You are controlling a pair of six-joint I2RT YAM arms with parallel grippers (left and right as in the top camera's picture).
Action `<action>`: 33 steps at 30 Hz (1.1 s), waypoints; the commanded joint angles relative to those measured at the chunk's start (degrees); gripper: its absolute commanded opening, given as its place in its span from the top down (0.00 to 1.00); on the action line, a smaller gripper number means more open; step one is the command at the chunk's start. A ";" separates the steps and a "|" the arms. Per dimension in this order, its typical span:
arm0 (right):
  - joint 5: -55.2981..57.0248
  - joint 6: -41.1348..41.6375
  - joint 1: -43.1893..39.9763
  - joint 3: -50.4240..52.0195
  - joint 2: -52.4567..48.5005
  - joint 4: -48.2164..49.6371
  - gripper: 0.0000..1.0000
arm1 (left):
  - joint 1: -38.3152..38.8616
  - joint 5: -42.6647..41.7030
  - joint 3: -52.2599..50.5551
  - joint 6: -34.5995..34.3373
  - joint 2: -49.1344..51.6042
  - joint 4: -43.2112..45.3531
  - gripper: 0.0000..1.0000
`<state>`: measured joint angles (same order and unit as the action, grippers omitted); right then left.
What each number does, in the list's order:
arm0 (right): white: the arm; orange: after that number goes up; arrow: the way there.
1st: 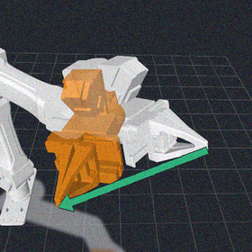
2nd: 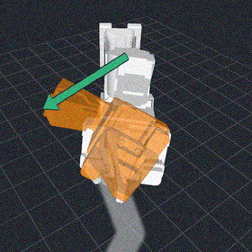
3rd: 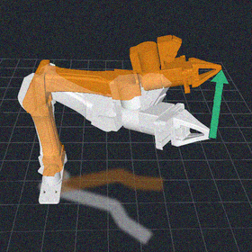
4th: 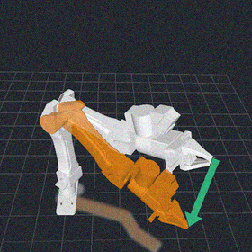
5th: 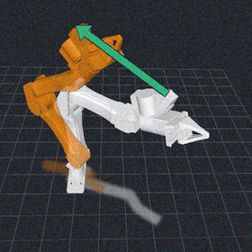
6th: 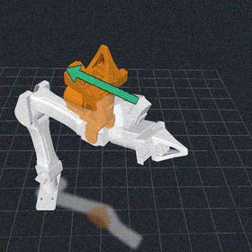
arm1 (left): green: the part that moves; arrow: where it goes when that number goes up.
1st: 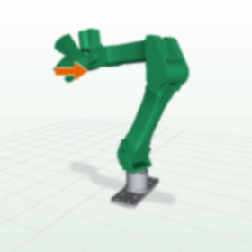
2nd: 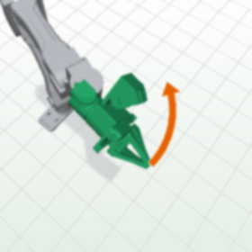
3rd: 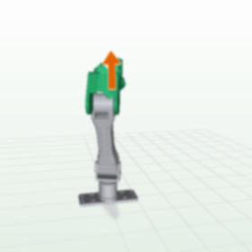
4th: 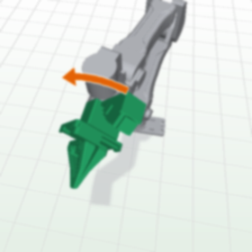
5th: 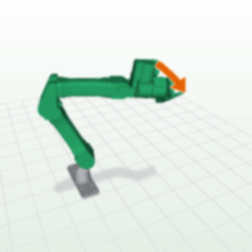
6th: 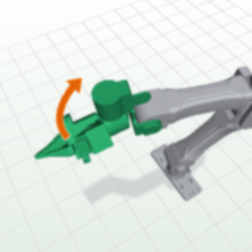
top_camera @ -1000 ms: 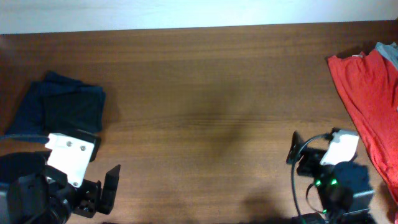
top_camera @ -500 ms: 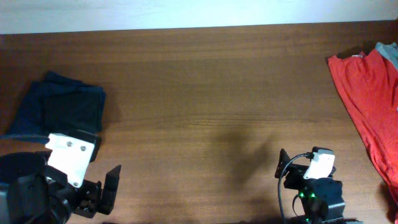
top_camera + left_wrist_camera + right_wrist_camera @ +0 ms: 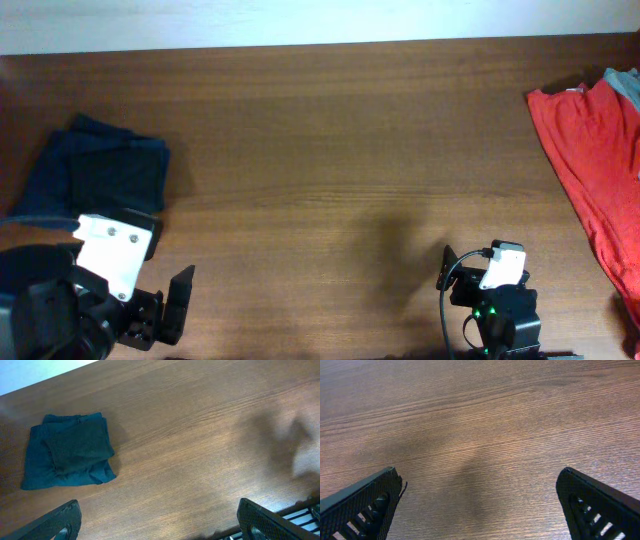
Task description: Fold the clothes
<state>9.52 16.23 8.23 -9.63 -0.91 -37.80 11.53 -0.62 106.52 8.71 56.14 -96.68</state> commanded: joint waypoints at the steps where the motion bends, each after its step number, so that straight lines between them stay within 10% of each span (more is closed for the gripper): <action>1: -0.11 -0.35 -0.48 0.46 0.72 0.15 0.01 | 0.26 -0.46 0.35 -0.72 -0.02 0.00 0.01; 25: -0.11 -0.35 -0.48 0.46 0.72 0.15 0.01 | -0.15 -0.26 0.35 -0.39 0.00 0.13 0.01; 33: -0.11 -0.35 -0.48 0.46 0.72 0.15 0.01 | -5.57 3.39 -10.08 -1.73 -5.16 25.00 0.01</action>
<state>9.50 16.23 8.23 -9.63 -0.91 -37.80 8.29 1.08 102.91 8.71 54.24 -79.24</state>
